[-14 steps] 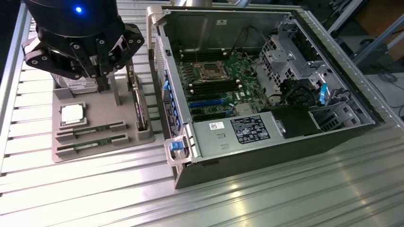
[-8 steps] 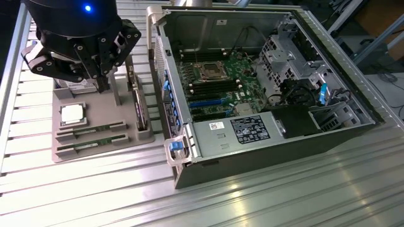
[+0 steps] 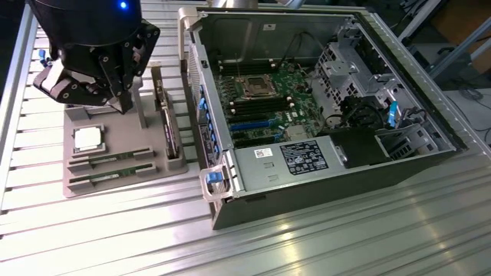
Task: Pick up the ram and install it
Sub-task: 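Pick up the ram and move it above insertion slot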
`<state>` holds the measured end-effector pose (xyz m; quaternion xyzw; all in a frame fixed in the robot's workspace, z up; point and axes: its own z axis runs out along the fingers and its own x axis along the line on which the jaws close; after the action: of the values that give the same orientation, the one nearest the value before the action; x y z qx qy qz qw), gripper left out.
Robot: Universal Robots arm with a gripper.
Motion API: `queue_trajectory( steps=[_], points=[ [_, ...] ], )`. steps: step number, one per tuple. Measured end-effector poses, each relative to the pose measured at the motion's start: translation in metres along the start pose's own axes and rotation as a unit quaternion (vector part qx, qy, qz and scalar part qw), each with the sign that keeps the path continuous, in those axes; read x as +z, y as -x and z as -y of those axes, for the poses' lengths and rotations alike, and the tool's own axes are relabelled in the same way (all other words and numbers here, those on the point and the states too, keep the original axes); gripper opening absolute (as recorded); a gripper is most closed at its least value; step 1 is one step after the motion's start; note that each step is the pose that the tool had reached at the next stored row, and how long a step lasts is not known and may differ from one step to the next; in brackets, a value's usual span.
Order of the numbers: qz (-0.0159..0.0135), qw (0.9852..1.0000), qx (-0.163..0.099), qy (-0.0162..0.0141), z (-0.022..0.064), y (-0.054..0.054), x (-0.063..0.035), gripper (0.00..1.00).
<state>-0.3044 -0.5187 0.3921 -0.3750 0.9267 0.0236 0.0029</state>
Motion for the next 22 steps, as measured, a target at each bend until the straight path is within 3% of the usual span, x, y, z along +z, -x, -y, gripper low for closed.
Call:
queue_trajectory(
  steps=[1, 3, 5, 7, 8, 9, 10, 11, 13, 15, 18, 19, 21, 22],
  points=[
    [-0.0012, 0.9998, -0.021, 0.0002, 0.0000, 0.0000, 0.0001, 0.10],
    [-0.0035, 0.9978, -0.066, 0.0008, 0.0000, 0.0000, 0.0003, 0.10],
    [-0.0056, 0.9943, -0.106, 0.0013, 0.0001, 0.0000, 0.0005, 0.10],
    [-0.0079, 0.9888, -0.149, 0.0018, 0.0000, 0.0000, 0.0007, 0.10],
    [-0.0096, 0.9834, -0.181, 0.0021, 0.0001, 0.0000, 0.0008, 0.10],
    [-0.0107, 0.9794, -0.202, 0.0023, 0.0001, 0.0000, 0.0009, 0.10],
    [-0.0120, 0.9739, -0.227, 0.0026, 0.0001, 0.0000, 0.0010, 0.10],
    [-0.0130, 0.9696, -0.244, 0.0028, 0.0001, 0.0000, 0.0011, 0.10],
    [-0.0139, 0.9645, -0.264, 0.0030, 0.0001, 0.0000, 0.0012, 0.10],
    [-0.0151, 0.9574, -0.288, 0.0034, 0.0001, 0.0000, 0.0013, 0.10],
    [-0.0170, 0.9441, -0.329, 0.0040, 0.0001, 0.0000, 0.0016, 0.10],
    [-0.0177, 0.9391, -0.343, 0.0043, 0.0001, 0.0000, 0.0017, 0.10],
    [-0.0190, 0.9258, -0.377, 0.0049, 0.0001, 0.0000, 0.0020, 0.10],
    [-0.0194, 0.9212, -0.388, 0.0051, 0.0001, -0.0001, 0.0021, 0.10]
  ],
)
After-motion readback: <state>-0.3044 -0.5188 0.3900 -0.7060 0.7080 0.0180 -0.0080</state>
